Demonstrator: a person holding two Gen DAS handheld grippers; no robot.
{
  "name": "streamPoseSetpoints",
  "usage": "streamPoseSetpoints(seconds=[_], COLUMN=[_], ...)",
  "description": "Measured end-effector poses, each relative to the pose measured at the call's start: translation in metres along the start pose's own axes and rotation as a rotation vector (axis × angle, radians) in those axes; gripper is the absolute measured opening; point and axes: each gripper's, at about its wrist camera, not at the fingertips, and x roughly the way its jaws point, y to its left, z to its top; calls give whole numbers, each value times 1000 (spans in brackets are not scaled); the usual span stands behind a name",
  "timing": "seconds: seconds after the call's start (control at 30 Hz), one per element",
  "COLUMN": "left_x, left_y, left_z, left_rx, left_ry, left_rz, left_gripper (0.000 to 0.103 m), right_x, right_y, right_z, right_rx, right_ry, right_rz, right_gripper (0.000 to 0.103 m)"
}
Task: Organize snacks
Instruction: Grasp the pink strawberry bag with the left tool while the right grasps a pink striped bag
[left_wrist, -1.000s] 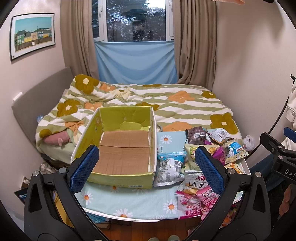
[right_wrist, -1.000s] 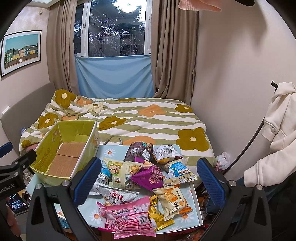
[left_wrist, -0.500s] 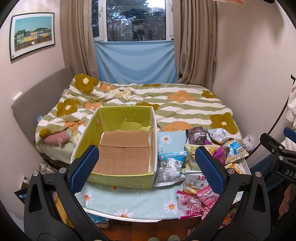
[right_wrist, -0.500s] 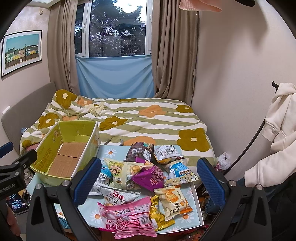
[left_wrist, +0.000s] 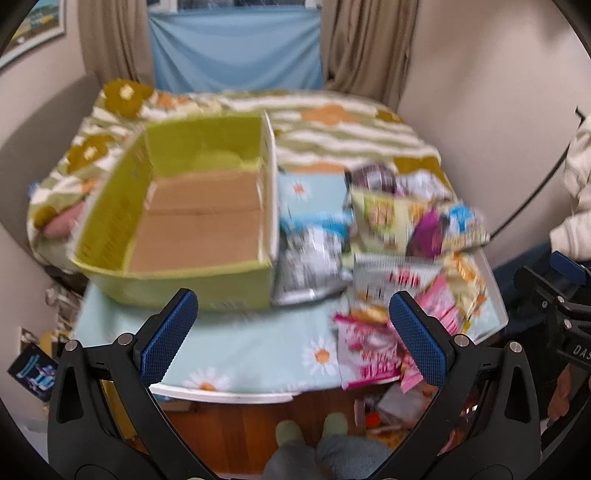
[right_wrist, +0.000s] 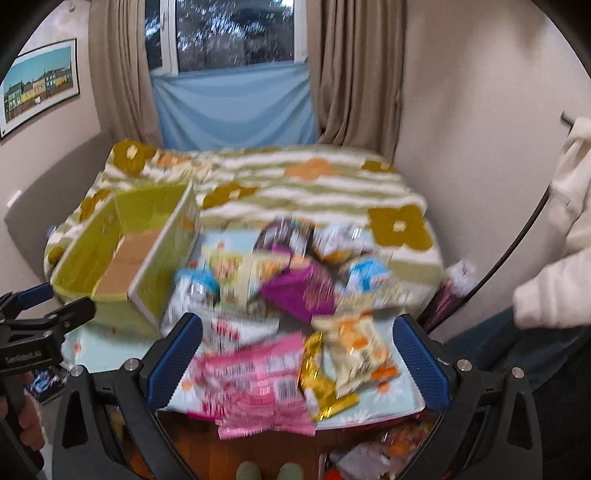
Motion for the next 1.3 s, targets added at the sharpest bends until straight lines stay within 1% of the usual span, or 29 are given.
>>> streamPoseSetpoints(seconds=[0.03,0.07,0.17,0.33,0.4,0.47,0.5,0.53,0.57,0.6,0.63,0.7,0.73,0.97,1.1,1.2,1.3], left_x=[13,22,51,82,94,103,106,109,111,113,116,121,123,127,127,125,136], left_y=[-4,-8,-20,-33,-36,-37,-37,-39,-40,-42,-45,-49,-51,-67,-81,-83,-83], left_z=[-9,-13,-33,-54,-59,-63,-64,-65,-66,-67,-69,-71,-72,-79,-83,-80,-77], left_rx=[6,9,6,-16,-15,-21,-23,-21,-15,-6,4,11,10,1,23,23,17], left_ry=[29,48,115,163,170,180,182,182,182,182,182,180,180,178,181,182,198], left_rz=[-16,-20,-35,-50,-30,-31,-34,-36,-33,-27,-17,-11,-13,-28,-31,-31,-22], left_gripper=[103,103,103,103,103,103,103,103,103,103,103,103,103,103,103,103,103], right_x=[7,18,44,85,96,107,112,115,114,114,114,115,116,119,116,112,112], right_y=[-2,-4,-5,-1,0,-2,-2,-3,-3,-2,0,1,0,-9,-16,-20,-22], right_z=[-7,-16,-31,-51,-56,-60,-61,-61,-61,-61,-60,-60,-60,-55,-48,-42,-39], right_rx=[-3,-13,-42,-90,-109,-118,-121,-122,-137,-152,-171,-190,-188,-153,-141,-143,-148], right_ry=[20,48,101,192,205,223,234,238,220,216,217,209,216,224,217,205,202], right_rz=[18,41,90,202,225,262,285,320,326,338,364,373,397,431,444,444,449], right_gripper=[103,103,103,103,102,98,93,88,88,83,69,66,61,59,59,59,59])
